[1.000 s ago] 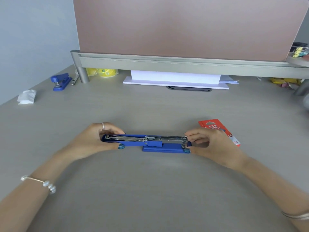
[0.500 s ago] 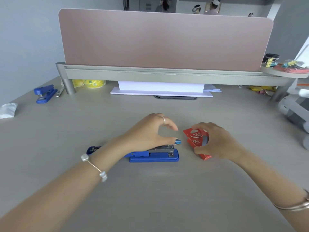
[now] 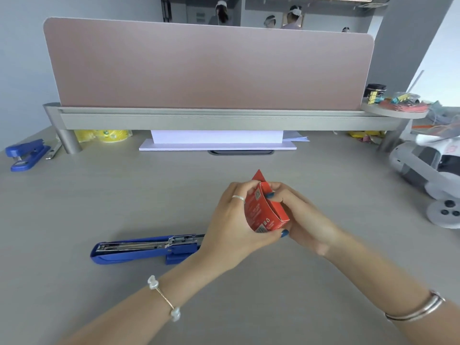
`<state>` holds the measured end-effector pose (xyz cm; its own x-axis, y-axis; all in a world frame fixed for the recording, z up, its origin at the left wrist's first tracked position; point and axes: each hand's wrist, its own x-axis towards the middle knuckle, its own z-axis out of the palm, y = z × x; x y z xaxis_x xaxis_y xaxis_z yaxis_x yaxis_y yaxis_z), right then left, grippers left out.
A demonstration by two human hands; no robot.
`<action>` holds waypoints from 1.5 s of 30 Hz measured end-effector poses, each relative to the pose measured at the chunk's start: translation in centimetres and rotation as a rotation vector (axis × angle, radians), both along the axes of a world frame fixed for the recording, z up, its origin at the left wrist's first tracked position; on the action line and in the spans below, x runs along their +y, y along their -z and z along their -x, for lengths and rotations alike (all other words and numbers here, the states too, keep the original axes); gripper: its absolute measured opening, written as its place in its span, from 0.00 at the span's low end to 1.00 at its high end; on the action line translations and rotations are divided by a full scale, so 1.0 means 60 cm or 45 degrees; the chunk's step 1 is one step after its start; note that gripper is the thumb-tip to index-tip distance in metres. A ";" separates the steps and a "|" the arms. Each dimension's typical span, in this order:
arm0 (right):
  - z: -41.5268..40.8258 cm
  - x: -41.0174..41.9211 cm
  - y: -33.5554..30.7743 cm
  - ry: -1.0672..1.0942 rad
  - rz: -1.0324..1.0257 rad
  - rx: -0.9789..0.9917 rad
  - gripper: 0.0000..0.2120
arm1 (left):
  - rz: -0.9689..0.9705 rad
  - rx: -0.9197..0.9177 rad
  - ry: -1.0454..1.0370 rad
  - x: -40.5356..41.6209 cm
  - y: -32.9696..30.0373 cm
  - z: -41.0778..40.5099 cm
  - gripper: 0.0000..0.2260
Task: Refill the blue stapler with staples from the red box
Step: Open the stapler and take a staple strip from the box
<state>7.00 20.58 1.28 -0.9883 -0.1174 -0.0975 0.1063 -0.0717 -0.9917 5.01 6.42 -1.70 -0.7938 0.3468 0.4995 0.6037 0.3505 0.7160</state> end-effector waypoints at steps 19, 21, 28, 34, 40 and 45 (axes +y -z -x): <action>-0.019 0.030 -0.055 -0.075 -1.036 0.587 0.13 | 0.121 0.091 -0.126 -0.007 0.007 -0.003 0.32; -0.018 0.031 -0.054 -0.092 -1.289 0.683 0.11 | 0.131 0.086 -0.128 -0.009 0.009 -0.002 0.33; -0.028 0.022 -0.054 -0.049 -1.607 0.826 0.08 | 0.136 0.086 -0.137 -0.011 0.011 -0.003 0.32; -0.033 0.018 -0.050 -0.105 -1.762 0.735 0.06 | 0.115 0.058 -0.135 -0.011 0.009 -0.004 0.32; -0.028 0.013 -0.046 -0.041 -1.639 0.649 0.02 | 0.119 0.103 -0.149 -0.010 0.011 -0.006 0.31; -0.026 0.000 -0.034 0.049 -1.564 0.587 0.06 | 0.131 0.155 -0.145 -0.009 0.012 -0.008 0.30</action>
<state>8.59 20.59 3.32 -0.9601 -0.1654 0.2254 -0.2393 0.9032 -0.3563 5.49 5.91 -2.40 -0.7667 0.3126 0.5608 0.6361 0.4889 0.5970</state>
